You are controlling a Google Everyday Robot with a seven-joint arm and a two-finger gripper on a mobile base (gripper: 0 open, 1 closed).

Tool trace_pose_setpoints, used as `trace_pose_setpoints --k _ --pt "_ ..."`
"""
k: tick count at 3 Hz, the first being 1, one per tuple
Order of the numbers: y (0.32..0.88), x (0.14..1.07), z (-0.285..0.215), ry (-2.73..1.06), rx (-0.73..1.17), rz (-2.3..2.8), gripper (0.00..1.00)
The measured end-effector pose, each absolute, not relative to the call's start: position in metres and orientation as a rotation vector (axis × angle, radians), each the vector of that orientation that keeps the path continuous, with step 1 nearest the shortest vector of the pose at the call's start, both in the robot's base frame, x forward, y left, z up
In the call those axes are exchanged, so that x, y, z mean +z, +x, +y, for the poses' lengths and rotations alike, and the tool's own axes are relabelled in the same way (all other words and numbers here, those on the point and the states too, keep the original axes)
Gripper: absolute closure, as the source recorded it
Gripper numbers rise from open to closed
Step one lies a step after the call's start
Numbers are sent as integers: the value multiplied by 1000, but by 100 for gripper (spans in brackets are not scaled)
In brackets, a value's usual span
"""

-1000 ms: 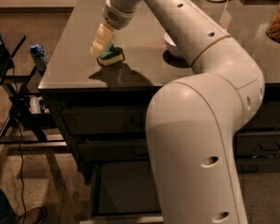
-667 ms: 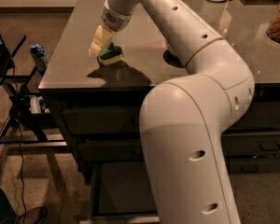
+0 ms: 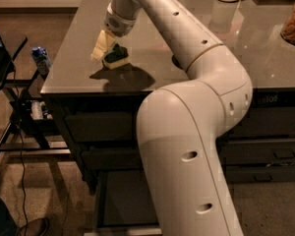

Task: Place sponge into bottom drawer

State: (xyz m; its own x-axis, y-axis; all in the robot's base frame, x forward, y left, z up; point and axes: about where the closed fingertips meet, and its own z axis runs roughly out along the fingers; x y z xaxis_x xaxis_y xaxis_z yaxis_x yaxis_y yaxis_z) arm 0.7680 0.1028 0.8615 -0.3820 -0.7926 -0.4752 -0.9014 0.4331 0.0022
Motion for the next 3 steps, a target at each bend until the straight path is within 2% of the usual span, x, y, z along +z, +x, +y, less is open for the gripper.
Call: trace_pose_setpoints --k 3 --pt "777 843 101 -1408 372 2339 0"
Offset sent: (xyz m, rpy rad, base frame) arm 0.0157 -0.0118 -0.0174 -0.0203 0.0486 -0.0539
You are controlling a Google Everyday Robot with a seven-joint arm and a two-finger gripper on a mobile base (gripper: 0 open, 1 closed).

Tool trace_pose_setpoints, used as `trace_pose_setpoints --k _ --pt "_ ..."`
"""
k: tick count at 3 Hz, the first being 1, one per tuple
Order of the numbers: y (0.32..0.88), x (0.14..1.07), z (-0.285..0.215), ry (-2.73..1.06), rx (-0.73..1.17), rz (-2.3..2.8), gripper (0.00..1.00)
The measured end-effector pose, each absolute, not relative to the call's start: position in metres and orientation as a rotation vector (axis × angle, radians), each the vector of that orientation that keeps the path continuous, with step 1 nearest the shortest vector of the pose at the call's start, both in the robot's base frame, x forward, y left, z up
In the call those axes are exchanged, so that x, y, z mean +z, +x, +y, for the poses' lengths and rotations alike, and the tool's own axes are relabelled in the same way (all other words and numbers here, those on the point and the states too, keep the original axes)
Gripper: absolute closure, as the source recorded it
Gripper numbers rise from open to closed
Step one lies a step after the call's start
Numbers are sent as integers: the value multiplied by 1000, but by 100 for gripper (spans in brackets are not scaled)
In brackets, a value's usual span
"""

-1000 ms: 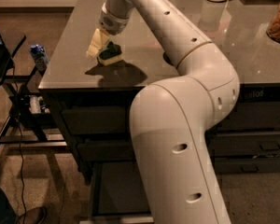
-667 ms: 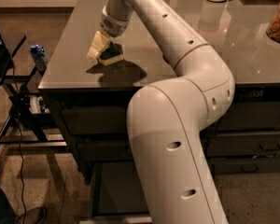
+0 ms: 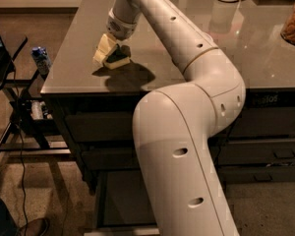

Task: Place sponge into bottom drawer

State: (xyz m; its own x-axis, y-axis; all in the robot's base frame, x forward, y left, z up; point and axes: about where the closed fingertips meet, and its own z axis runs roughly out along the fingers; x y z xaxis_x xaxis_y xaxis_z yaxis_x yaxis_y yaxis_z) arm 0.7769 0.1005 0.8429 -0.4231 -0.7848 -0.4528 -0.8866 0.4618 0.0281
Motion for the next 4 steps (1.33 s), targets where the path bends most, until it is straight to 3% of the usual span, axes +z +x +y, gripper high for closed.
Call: trace_pose_setpoints --k 1,4 --pt "777 843 101 -1408 372 2339 19" --pt "777 843 101 -1408 372 2339 89"
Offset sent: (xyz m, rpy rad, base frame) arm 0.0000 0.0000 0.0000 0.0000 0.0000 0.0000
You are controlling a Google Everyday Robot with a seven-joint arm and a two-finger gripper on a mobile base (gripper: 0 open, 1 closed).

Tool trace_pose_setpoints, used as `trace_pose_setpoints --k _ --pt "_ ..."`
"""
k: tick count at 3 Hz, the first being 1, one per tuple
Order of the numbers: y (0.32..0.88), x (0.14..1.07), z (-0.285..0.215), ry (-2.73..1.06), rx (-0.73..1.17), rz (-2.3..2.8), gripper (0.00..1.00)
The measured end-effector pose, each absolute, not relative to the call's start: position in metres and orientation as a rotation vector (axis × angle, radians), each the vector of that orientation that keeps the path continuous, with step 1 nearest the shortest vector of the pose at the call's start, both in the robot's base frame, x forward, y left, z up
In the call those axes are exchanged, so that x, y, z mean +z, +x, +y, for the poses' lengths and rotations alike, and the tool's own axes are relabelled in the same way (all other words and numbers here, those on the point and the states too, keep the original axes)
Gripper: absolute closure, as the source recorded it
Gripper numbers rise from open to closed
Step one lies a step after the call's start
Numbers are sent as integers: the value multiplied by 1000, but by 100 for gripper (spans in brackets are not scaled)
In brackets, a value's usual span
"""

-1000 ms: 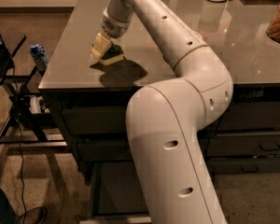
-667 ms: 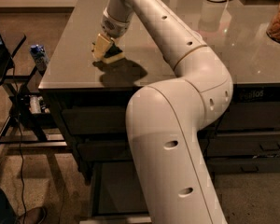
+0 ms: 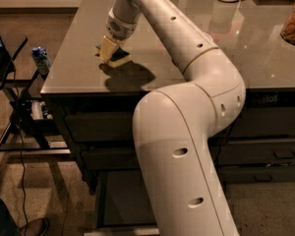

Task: Place sponge into bottom drawer

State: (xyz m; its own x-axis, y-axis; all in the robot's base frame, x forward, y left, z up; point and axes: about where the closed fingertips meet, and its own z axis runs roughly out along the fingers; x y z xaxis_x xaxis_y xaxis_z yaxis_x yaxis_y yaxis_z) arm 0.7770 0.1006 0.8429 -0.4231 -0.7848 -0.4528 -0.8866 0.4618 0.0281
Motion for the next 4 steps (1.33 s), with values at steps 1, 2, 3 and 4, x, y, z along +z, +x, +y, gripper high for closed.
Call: trace_pose_setpoints --k 1,2,3,4 --pt "777 841 102 -1410 372 2338 100" --pt "772 842 102 -1415 377 2331 100" --pt "758 845 102 -1430 392 2306 100" --pt "739 848 104 -1451 406 2287 100"
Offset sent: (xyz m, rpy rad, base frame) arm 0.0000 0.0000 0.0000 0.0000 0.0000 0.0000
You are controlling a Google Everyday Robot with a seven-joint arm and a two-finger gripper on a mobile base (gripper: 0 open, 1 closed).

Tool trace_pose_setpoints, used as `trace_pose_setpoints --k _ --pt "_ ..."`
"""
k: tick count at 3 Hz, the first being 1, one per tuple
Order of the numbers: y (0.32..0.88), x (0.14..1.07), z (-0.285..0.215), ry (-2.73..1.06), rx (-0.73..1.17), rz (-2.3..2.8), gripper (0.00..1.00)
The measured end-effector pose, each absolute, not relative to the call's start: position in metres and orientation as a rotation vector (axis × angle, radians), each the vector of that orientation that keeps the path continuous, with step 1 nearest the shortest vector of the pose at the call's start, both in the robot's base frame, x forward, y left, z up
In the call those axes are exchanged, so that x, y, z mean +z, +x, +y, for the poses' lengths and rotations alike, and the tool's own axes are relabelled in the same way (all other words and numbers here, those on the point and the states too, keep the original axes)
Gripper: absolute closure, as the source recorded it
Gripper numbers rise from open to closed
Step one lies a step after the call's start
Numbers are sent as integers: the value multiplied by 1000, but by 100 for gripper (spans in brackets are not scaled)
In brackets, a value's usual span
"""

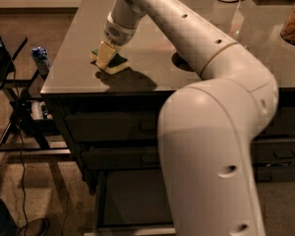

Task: Place sponge into bottom drawer

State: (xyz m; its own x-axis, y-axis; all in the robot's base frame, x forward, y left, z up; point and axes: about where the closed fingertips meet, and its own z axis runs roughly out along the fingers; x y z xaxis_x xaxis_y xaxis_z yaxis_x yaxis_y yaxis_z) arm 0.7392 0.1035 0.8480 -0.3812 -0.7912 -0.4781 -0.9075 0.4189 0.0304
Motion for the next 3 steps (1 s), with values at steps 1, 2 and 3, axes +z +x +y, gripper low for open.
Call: trace_pose_setpoints --k 1,2,3 --pt "681 860 100 -1493 407 2274 100" --pt "680 860 100 -1493 408 2274 100" --pt "661 857 90 -1491 419 2303 100"
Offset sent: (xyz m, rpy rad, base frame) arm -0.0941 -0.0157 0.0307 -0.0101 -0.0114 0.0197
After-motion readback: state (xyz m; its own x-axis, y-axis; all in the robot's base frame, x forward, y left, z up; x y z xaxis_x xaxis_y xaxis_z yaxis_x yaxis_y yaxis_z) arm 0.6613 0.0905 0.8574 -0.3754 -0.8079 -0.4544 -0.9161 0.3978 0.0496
